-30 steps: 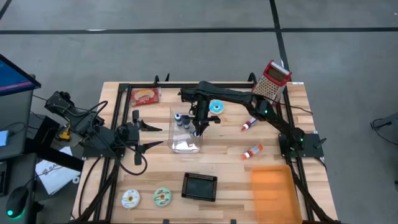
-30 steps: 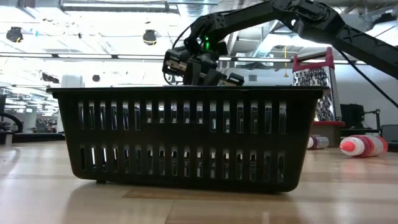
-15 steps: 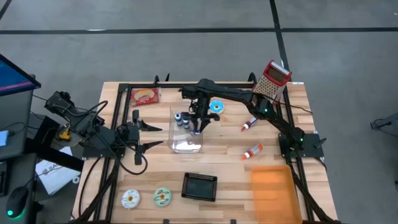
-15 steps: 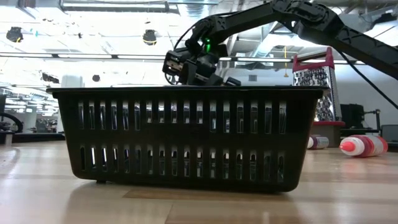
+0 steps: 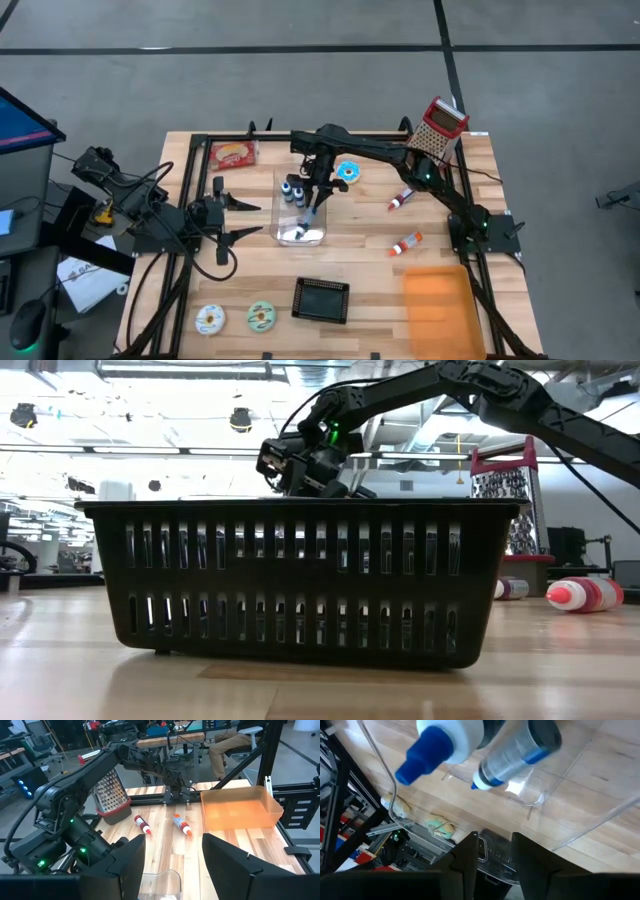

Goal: Pick & Place Food Item
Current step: Put the orange food coloring bottle into the transparent bin

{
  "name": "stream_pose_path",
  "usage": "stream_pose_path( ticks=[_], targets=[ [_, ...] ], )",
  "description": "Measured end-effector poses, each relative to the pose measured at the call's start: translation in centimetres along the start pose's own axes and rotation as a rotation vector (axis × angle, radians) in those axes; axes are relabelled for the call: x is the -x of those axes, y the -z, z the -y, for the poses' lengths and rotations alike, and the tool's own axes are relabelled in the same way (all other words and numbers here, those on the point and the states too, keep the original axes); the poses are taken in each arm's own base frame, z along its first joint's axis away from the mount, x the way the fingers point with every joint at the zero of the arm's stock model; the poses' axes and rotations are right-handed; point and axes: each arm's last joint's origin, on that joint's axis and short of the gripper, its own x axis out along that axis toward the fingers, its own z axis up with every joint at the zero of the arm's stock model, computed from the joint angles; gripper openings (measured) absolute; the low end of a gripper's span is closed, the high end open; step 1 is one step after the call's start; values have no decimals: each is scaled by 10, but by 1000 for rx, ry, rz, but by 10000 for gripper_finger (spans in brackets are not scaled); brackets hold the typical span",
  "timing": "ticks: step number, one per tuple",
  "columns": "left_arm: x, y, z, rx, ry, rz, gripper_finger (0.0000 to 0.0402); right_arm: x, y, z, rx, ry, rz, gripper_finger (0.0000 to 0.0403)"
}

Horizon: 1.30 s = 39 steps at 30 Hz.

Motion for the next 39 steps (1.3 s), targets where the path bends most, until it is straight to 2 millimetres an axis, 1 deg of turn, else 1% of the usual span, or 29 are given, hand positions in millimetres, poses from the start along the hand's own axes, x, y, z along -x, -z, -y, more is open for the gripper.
stream_pose_path(
  ticks=[3,5,7,9,11,13,16,18,19,21,23,26,29,33,36,39],
  targets=[
    [0,0,0,1,0,0,191,4,3,-2,30,-9,9,112],
    [0,0,0,2,0,0,191,11,8,-7,76,-32,35,112],
    [0,0,0,3,0,0,191,20,17,-11,131,-42,75,112],
    [0,0,0,2,0,0,191,32,30,-16,196,-36,128,112],
    [0,0,0,3,0,0,191,46,50,-19,264,-5,190,112],
    [0,0,0,3,0,0,191,61,76,-20,337,64,276,112],
    [0,0,0,4,0,0,191,80,120,-13,450,312,445,112],
    [0,0,0,18,0,0,191,83,147,-12,577,479,564,112],
    [0,0,0,22,0,0,191,83,162,-13,644,513,599,112],
    [0,0,0,27,0,0,191,79,192,-11,742,553,612,112],
    [0,0,0,43,1,-1,191,71,217,-6,831,603,608,112],
    [0,0,0,60,0,0,191,44,236,9,921,703,517,112],
    [0,0,0,79,0,3,191,22,250,35,964,791,412,112],
    [0,-1,0,101,-5,12,191,-9,258,81,1001,913,268,112],
    [0,-2,0,119,-9,15,191,-21,259,113,1041,948,186,112],
    [0,-2,0,140,-10,19,191,-35,257,135,1136,995,125,112]
  ],
)
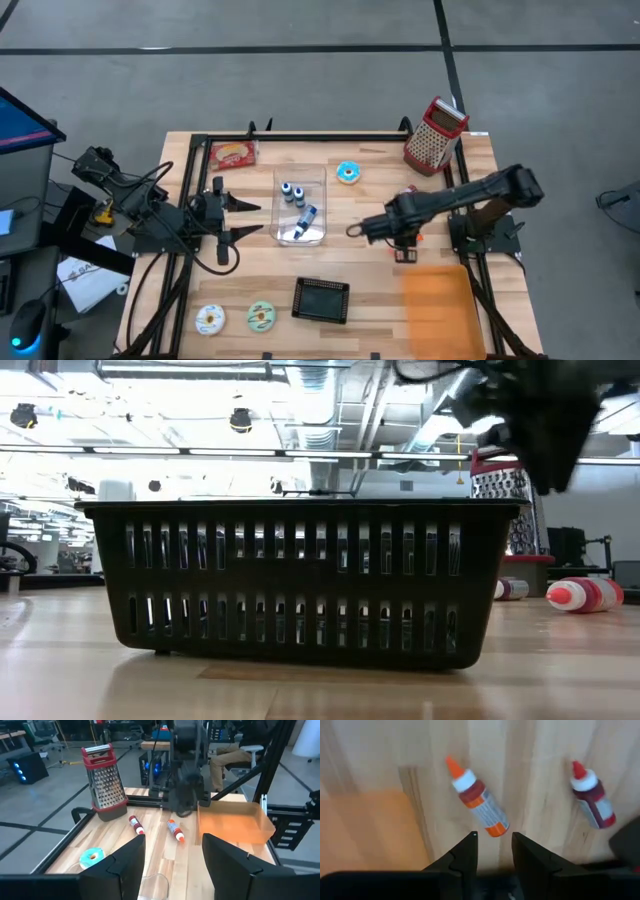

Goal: Pick & Place Food Item
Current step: Put the orange food coloring bottle into the transparent bin

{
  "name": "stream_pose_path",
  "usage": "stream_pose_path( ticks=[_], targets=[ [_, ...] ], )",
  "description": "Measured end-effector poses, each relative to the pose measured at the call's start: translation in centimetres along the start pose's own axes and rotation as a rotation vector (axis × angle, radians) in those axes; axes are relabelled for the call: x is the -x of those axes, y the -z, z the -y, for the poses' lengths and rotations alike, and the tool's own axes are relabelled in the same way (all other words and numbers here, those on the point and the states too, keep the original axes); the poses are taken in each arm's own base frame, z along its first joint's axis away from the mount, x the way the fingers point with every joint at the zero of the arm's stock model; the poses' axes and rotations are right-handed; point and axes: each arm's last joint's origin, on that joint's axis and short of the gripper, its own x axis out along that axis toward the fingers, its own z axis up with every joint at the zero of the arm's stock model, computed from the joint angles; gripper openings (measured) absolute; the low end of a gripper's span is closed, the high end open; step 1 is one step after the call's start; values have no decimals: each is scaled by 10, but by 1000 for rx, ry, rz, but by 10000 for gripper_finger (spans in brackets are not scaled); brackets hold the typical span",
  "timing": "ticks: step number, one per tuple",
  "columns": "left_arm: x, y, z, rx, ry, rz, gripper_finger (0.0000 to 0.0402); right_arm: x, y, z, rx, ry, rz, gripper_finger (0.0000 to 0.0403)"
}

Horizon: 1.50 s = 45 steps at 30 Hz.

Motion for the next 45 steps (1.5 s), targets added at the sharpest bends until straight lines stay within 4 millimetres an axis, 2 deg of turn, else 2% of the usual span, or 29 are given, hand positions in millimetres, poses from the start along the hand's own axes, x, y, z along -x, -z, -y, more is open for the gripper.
stream_pose_path(
  ticks=[3,9,16,20,28,37,45],
  targets=[
    [-1,-2,-1,34,-10,12,191,-13,6,-3,75,11,1,112],
    [-5,-8,-5,99,-28,59,191,-42,6,-6,132,-44,17,112],
    [-14,-11,-8,127,-67,81,191,-77,9,3,167,-50,14,112],
    [-19,-11,-7,129,-80,77,191,-89,14,6,164,-72,-18,112],
    [-24,-10,-6,150,-91,72,191,-89,6,-2,214,-104,60,112],
    [-25,-9,-5,165,-92,71,191,-93,-2,-2,233,-110,91,112],
    [-25,-9,-6,167,-96,71,191,-78,-12,2,212,-107,150,117]
  ],
)
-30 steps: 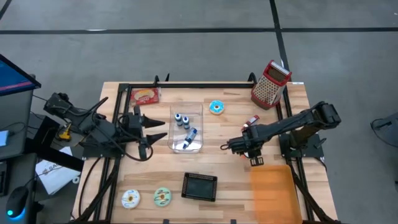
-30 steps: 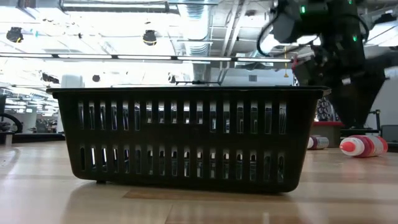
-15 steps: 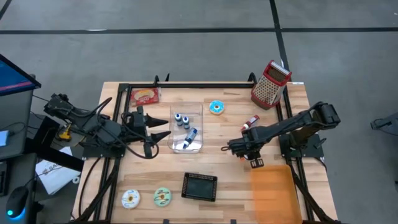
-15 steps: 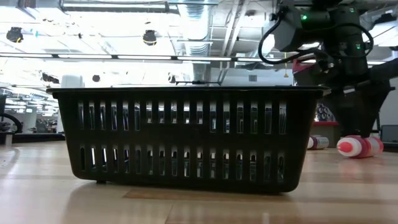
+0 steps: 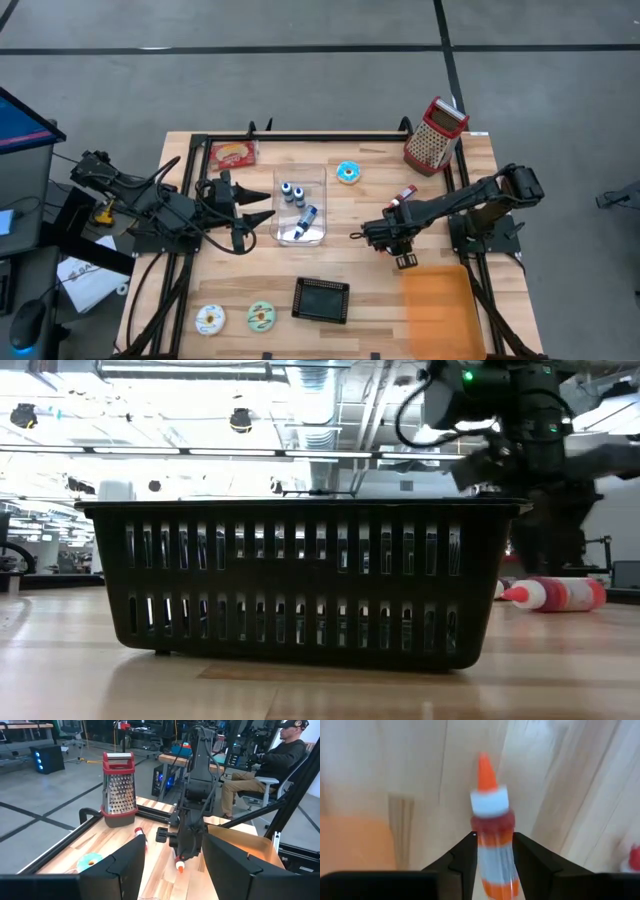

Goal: Pick & Place Food Item
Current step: Put the orange food coloring bottle into the transparent bin

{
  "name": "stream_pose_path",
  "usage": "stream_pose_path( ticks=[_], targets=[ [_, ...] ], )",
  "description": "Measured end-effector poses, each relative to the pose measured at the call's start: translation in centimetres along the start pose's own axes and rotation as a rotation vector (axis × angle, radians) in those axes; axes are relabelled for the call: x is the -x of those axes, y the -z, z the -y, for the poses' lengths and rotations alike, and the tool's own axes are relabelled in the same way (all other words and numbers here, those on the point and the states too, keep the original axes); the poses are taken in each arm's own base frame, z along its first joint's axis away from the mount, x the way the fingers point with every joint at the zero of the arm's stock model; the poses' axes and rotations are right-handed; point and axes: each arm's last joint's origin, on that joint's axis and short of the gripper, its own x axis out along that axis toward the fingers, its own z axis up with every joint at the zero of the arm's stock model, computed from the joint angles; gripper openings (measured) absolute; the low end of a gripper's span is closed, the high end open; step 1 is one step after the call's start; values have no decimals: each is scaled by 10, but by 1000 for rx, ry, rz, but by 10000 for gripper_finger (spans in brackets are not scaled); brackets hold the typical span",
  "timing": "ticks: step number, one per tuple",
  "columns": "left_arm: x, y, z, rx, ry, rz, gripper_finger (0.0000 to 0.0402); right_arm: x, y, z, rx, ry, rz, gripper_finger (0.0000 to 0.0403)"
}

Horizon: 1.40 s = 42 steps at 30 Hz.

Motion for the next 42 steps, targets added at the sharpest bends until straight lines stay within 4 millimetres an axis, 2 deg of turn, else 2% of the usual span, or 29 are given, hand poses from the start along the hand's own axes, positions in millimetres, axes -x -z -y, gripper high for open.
stream_pose_path(
  ticks=[5,10,13,16,19,25,35,42],
  targets=[
    [-1,0,-1,0,-7,1,191,9,-15,14,-98,32,136,142],
    [-1,0,-1,-1,-4,0,191,25,-19,34,-228,33,161,163],
    [-1,0,-1,-4,5,-3,191,32,-19,30,-190,9,149,170],
    [-1,0,-1,-4,13,-5,191,33,-18,16,-79,-23,115,178],
    [0,0,0,-5,20,-7,191,31,-18,-2,37,-26,109,185],
    [-3,2,3,-14,19,-16,191,20,-17,-20,108,-27,129,195],
    [-4,4,5,-11,42,-27,191,-10,-18,-7,71,38,66,222],
    [-4,3,5,1,44,-25,191,-20,-21,-7,75,29,40,228]
  ],
)
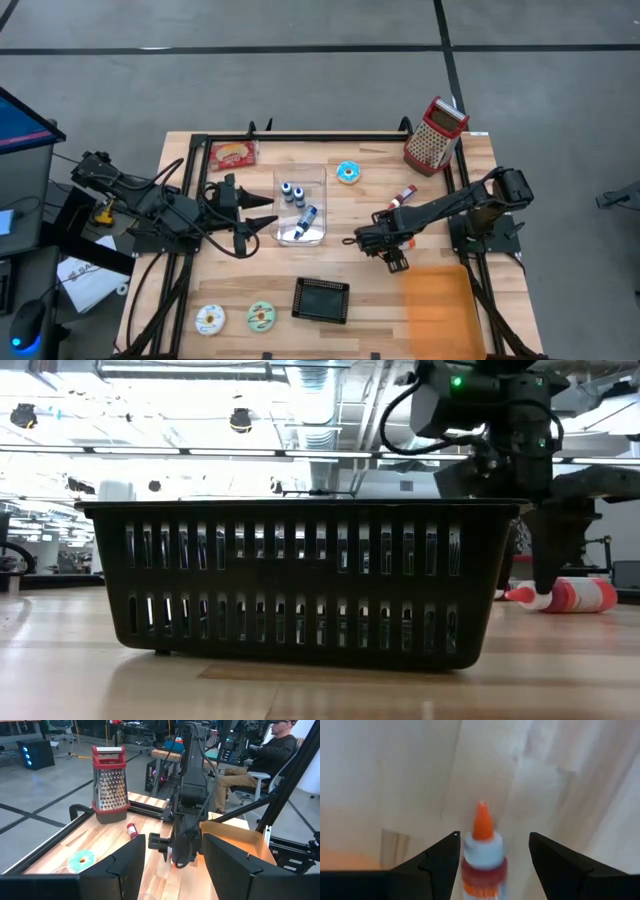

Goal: Pick & Place Food Item
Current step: Put the orange food coloring bottle into the transparent bin

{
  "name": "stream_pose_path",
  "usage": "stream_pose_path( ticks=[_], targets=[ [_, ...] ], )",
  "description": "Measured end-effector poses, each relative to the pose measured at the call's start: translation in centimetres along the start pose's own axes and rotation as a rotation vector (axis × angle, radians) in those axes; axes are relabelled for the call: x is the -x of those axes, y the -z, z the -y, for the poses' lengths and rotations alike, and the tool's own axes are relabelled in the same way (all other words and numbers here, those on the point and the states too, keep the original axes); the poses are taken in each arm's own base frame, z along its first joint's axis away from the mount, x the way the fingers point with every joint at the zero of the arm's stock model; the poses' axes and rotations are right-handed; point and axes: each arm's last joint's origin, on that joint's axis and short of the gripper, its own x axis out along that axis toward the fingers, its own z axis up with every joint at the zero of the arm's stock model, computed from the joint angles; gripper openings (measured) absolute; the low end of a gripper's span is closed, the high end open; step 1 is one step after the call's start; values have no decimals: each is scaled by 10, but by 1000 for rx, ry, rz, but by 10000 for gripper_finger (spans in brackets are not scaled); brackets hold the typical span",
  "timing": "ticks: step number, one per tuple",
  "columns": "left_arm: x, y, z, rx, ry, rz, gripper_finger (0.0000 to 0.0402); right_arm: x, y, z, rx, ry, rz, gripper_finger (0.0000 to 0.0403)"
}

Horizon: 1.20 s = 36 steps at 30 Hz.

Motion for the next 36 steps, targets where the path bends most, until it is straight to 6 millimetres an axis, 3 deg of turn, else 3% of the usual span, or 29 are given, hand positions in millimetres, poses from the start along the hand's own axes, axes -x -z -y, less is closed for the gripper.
stream_pose_path(
  ticks=[12,16,22,25,32,36],
  targets=[
    [0,0,0,14,1,3,191,-30,-3,1,-6,-15,-101,223],
    [0,0,0,19,1,3,191,-31,-3,4,-46,-14,-104,189],
    [0,0,0,18,1,2,190,-28,-1,13,-92,-16,-92,103],
    [0,0,0,18,1,2,185,-28,0,17,-108,-20,-95,103],
    [0,0,0,18,1,2,170,-13,-16,36,-138,79,-47,103],
    [0,1,0,11,-1,-5,164,23,-37,68,-219,226,49,103]
  ],
)
